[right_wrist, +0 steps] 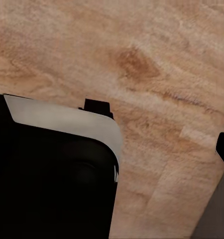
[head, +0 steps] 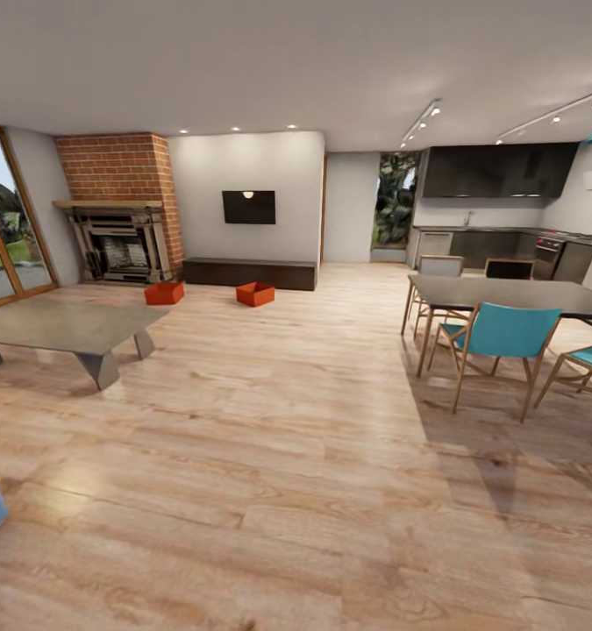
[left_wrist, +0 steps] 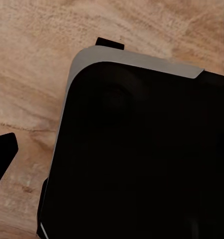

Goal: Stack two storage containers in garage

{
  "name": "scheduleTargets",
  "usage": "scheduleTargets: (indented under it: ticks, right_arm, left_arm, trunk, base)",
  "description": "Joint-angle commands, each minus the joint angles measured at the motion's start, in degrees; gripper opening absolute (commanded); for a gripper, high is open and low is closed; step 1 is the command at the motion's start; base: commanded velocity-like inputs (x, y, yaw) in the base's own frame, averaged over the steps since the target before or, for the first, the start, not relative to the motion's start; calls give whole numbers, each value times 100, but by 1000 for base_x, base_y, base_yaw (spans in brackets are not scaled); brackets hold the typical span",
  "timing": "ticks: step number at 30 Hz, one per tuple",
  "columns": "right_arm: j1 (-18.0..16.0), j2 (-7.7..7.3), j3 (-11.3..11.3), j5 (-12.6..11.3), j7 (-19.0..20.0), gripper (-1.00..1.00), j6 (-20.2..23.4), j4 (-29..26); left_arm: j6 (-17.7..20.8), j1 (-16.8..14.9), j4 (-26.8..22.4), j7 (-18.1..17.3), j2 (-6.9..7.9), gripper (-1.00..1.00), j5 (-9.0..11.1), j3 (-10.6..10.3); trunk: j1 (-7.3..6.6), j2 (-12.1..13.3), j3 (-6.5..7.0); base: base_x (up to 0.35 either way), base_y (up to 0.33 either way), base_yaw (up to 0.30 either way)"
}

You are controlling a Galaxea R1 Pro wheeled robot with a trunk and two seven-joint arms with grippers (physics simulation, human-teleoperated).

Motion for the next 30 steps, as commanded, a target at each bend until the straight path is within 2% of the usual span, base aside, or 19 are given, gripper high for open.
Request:
scheduleTargets:
  ticks: [1,30]
  right_arm:
    - [-7,1,30,60,-38,100,-18,17]
    - [-7,1,30,62,-38,100,-18,17]
  left_arm:
    - [-10,2,-7,2,-1,100,23,9]
    - [9,2,-7,29,-9,100,6,-26]
  trunk:
    - [3,-2,-5]
    - [3,-2,-5]
  base:
    - [322,0,0]
    - [322,0,0]
